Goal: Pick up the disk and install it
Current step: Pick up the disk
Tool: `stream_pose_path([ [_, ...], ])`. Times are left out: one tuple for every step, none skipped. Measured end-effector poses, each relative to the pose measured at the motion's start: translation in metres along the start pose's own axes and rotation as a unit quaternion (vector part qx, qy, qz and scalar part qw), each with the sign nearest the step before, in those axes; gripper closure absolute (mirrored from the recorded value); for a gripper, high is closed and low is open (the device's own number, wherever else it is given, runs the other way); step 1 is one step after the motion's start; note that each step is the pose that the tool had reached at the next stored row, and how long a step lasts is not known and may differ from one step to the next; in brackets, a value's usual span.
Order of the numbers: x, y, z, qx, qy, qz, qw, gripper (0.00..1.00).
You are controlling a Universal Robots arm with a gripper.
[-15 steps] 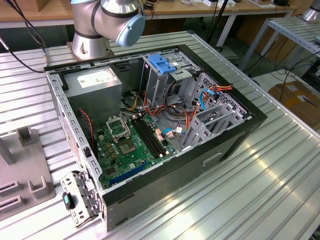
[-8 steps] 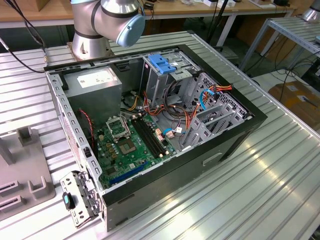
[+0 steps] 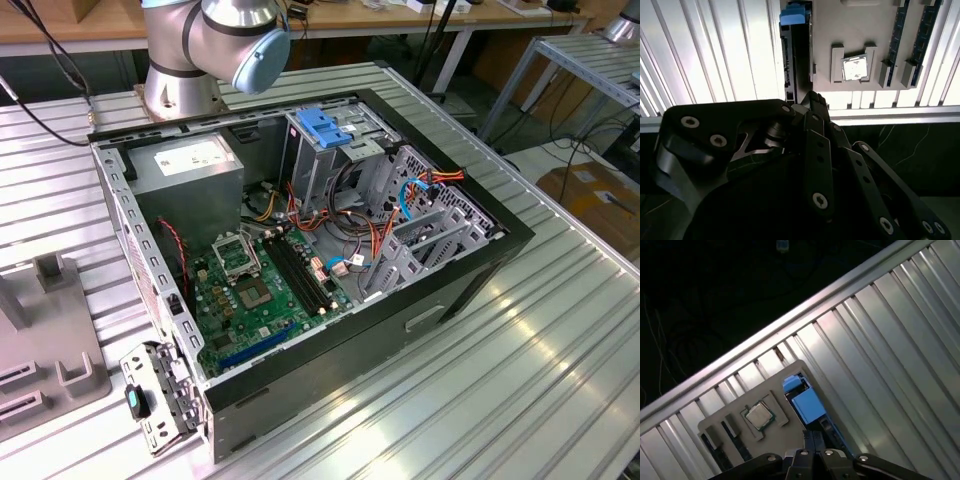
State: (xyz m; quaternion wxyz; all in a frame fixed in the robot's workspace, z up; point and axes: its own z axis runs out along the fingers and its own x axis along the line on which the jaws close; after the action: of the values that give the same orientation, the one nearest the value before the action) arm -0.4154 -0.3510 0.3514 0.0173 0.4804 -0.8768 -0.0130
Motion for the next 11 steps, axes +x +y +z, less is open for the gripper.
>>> stream_pose_path([
  [0.0000, 0.0000, 0.0001, 0.0002, 0.0003, -0.008, 0.99997, 0.89],
  [0.0000, 0.0000, 0.0002, 0.0003, 0.0006, -0.016, 0.99987, 0.89],
  [-0.0001, 0.0000, 0.0002, 0.0006, 0.0013, -0.035, 0.99939, 0.89],
  [-0.0001, 0.0001, 0.0003, 0.0009, 0.0019, -0.049, 0.99879, 0.89],
  [-0.0002, 0.0001, 0.0003, 0.0010, 0.0022, -0.057, 0.99835, 0.89],
  [-0.0002, 0.0001, 0.0003, 0.0011, 0.0024, -0.062, 0.99806, 0.89],
  [-0.0002, 0.0001, 0.0003, 0.0012, 0.0026, -0.065, 0.99785, 0.89],
  [-0.0002, 0.0001, 0.0003, 0.0012, 0.0026, -0.066, 0.99783, 0.89],
  [-0.0002, 0.0001, 0.0003, 0.0012, 0.0026, -0.066, 0.99783, 0.89],
  [-0.0002, 0.0001, 0.0003, 0.0012, 0.0026, -0.066, 0.99782, 0.89],
  [-0.0002, 0.0001, 0.0003, 0.0012, 0.0026, -0.066, 0.99782, 0.89],
])
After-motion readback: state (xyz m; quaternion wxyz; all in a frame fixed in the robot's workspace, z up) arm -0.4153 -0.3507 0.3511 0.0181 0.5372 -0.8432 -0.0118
